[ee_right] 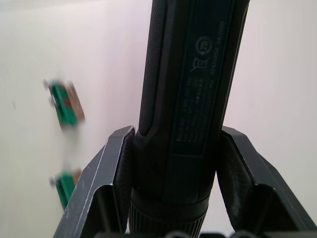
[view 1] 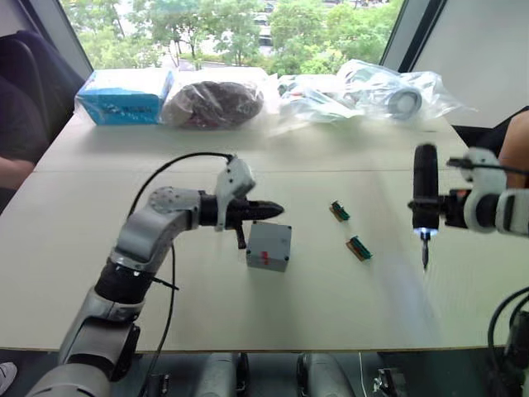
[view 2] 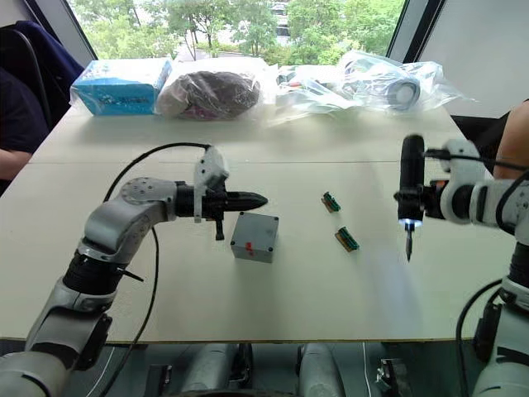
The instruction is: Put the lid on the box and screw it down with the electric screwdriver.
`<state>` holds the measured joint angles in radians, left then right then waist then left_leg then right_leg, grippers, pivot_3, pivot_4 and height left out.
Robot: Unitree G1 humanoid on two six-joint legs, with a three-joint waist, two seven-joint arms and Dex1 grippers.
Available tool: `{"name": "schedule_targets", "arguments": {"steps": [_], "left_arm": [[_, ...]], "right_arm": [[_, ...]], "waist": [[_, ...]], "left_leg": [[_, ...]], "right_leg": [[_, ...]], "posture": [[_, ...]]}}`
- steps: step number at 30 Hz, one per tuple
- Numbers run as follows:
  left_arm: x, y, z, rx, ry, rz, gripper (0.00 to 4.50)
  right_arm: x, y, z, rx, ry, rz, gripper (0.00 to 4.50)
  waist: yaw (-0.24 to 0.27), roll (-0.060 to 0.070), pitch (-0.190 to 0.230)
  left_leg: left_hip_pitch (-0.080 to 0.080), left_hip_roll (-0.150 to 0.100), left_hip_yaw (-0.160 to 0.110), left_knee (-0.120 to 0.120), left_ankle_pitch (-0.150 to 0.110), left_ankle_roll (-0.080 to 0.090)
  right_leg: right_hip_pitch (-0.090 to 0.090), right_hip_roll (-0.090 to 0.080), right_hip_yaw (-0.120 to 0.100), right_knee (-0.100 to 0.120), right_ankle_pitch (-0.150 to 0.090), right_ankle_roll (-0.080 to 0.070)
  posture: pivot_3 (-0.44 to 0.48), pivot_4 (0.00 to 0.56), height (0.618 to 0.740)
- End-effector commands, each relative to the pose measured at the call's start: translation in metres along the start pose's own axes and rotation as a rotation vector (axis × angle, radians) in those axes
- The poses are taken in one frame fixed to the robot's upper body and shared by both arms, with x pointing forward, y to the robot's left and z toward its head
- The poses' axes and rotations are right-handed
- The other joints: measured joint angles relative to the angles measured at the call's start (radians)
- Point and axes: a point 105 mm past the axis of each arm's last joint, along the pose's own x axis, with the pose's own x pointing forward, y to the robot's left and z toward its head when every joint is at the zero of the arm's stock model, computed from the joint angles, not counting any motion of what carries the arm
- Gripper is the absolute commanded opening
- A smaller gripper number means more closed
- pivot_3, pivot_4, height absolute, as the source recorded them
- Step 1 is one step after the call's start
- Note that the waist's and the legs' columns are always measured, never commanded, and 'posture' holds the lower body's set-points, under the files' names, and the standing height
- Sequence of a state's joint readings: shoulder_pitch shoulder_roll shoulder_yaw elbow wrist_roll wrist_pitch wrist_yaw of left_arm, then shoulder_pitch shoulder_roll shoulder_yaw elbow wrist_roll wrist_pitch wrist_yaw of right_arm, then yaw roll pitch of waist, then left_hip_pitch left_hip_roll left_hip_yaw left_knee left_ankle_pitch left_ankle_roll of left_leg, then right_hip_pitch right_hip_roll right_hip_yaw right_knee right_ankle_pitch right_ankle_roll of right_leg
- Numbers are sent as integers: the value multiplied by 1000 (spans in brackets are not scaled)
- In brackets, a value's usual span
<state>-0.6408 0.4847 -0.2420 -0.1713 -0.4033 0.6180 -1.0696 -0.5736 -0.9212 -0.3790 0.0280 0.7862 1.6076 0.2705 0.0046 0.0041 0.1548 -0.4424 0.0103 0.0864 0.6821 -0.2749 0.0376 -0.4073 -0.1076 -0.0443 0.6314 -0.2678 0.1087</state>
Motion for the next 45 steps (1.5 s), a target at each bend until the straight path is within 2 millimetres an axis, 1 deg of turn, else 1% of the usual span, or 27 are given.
{"name": "schedule_targets", "arguments": {"steps": [1, 3, 6, 10, 14, 18, 20, 21, 25, 28, 31, 37, 39, 41, 42, 43, 44, 45], "left_arm": [[3, -24, 9, 126, 17, -125, 0], [5, -21, 9, 128, 18, -90, 0], [5, -21, 12, 120, 1, -78, 0], [4, -25, 7, 106, 8, -76, 0], [3, -29, 0, 84, 27, -85, 0], [0, -28, -2, 78, 35, -74, 0], [-2, -27, -3, 73, 34, -65, 0], [-3, -26, -3, 72, 34, -60, 0], [-4, -23, -3, 72, 34, -39, 0], [-6, -18, -3, 75, 38, -21, 0], [-9, -13, -4, 73, 41, -4, 0], [-17, -4, -1, 62, 30, 34, 0], [-23, 3, 2, 47, 11, 66, 0], [-33, 14, 9, 21, -22, 115, 0], [-40, 21, 11, 11, -35, 155, 0], [-45, 26, 12, 4, -42, 182, 0], [-53, 36, 6, 11, -11, 243, 0], [-60, 43, -1, 20, 27, 293, 0]], "right_arm": [[-9, 6, -3, 8, 21, 88, 1870], [-8, -1, -9, 32, 49, 72, 1870], [-6, -9, -12, 62, 67, 42, 1870], [-2, -8, -16, 61, 103, 44, 1870], [6, -9, -28, 52, 160, 25, 1870], [11, -12, -32, 55, 176, -7, 1870], [13, -15, -32, 61, 166, -27, 2856], [13, -16, -31, 63, 163, -33, 2967], [14, -16, -34, 59, 160, -40, 4400], [13, -17, -35, 45, 154, -52, 4462], [7, -15, -27, 11, 121, -56, 4462], [-10, 2, 2, -64, 15, -2, 4462], [-17, 15, 14, -99, -33, 53, 4462], [-28, 35, 28, -153, -103, 144, 4462], [-32, 49, 36, -214, -168, 199, 4462], [-36, 58, 41, -256, -211, 235, 4462], [-36, 78, 39, -368, -252, 302, 4462], [-36, 97, 32, -479, -277, 367, 4462]], "waist": [[-1, 0, 0], [1, 0, 0], [5, 0, 0], [7, 0, 0], [7, 0, 0], [8, 0, 0], [8, 0, 0], [8, 0, 0], [9, 0, 0], [9, 0, 0], [8, 0, 0], [7, 0, 0], [8, 0, 0], [7, 0, 0], [7, 0, 0], [6, 0, 0], [7, 0, 0], [7, 0, 0]], "left_leg": [[0, 1, 0, 0, 0, 0], [0, 2, 0, 0, -1, 1], [0, 3, 0, 0, -1, 2], [0, 2, 0, 1, -1, 2], [0, 2, 0, 1, -1, 2], [0, 2, 0, 1, -1, 1], [0, 2, 0, 1, -1, 1], [0, 2, 0, 1, -1, 1], [0, 2, -1, 1, -1, 1], [0, 2, -1, 1, -1, 1], [0, 2, -1, 1, 0, 0], [0, 3, -1, 1, 0, 0], [0, 3, -1, 1, 0, 0], [0, 3, -1, 1, 0, 0], [0, 3, -1, 1, 0, 0], [0, 3, -1, 1, 0, 0], [0, 3, -1, 1, 0, 0], [0, 3, -1, 1, 0, 0]], "right_leg": [[0, 1, 1, 0, 0, 0], [0, 3, 1, 0, 0, 0], [0, 4, 2, 0, 0, 0], [0, 4, 3, 0, 0, 1], [0, 4, 3, 0, 0, 1], [0, 4, 3, 0, 0, 1], [0, 4, 3, 0, 0, 1], [0, 5, 3, 0, 0, 1], [0, 5, 3, 0, 0, 1], [0, 5, 3, 0, 0, 1], [0, 5, 3, 0, 1, 1], [0, 5, 3, 0, 1, 1], [0, 5, 3, 0, 1, 1], [0, 5, 3, 0, 1, 1], [0, 5, 3, 0, 1, 1], [0, 5, 3, 0, 1, 1], [0, 5, 3, 0, 1, 1], [0, 5, 3, 0, 1, 1]], "posture": [[0, 150, 740], [0, 150, 740], [0, 150, 740], [0, 150, 740], [0, 150, 740], [0, 150, 740], [0, 150, 740], [0, 150, 740], [0, 150, 740], [0, 150, 740], [0, 150, 740], [0, 150, 740], [0, 150, 740], [0, 150, 740], [0, 150, 740], [0, 150, 740], [0, 150, 740], [0, 150, 740]]}}
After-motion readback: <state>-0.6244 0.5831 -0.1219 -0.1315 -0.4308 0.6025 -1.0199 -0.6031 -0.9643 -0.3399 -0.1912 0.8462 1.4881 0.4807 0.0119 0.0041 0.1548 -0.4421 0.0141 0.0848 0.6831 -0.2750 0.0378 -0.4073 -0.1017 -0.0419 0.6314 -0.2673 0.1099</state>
